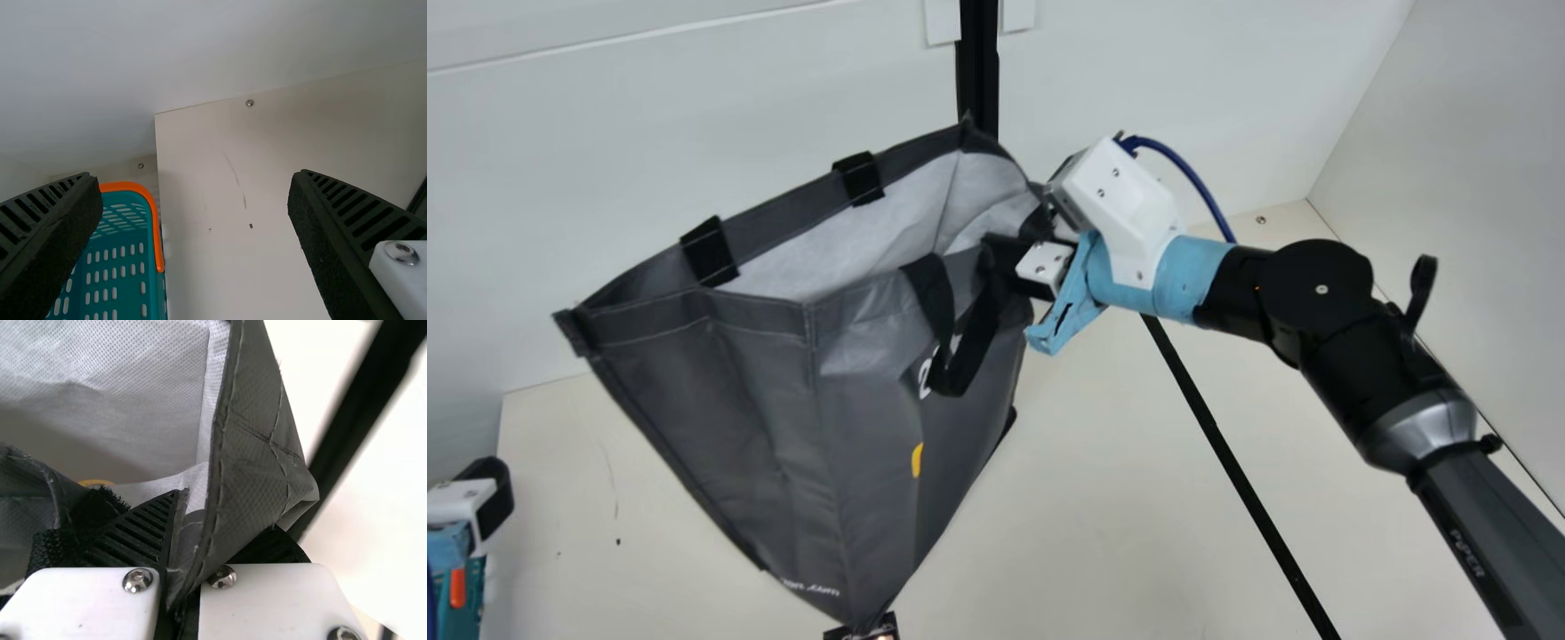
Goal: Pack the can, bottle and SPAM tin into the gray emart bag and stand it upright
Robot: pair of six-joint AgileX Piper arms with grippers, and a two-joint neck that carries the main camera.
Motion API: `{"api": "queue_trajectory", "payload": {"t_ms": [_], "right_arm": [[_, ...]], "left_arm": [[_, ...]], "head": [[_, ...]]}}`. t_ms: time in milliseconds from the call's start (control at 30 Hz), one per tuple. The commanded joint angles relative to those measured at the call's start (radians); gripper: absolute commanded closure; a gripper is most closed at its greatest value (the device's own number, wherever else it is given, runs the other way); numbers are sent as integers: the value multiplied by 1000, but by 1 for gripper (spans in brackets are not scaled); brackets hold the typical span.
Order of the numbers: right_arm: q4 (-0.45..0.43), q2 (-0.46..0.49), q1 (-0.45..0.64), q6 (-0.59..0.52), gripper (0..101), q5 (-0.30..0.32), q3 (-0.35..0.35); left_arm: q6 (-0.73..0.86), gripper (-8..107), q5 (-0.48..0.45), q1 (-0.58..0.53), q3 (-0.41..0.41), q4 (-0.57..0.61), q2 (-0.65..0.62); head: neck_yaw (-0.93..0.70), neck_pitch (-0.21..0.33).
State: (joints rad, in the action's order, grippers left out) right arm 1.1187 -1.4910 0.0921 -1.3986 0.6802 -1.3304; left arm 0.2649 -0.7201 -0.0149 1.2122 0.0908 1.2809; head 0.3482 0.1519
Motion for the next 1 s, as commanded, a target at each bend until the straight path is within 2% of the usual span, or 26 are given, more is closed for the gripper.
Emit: {"api": "queue_trajectory", "payload": {"t_ms": [0,167,433,667,967], "right_arm": [[-5,3,20,8,101,-12,-6],[-41,8,70,40,101,-52,-26],[-149,10,149,126,101,-140,-63],[-281,4,218,248,101,-196,-87],[-475,-13,311,404,101,-229,-125]], "left_arm": [[0,9,0,0,0,0,0],[0,9,0,0,0,0,0],[0,9,0,0,0,0,0],[0,9,0,0,0,0,0],[0,9,0,0,0,0,0]], "head": [[1,23],[1,23],[1,23],[1,23],[1,23]]}}
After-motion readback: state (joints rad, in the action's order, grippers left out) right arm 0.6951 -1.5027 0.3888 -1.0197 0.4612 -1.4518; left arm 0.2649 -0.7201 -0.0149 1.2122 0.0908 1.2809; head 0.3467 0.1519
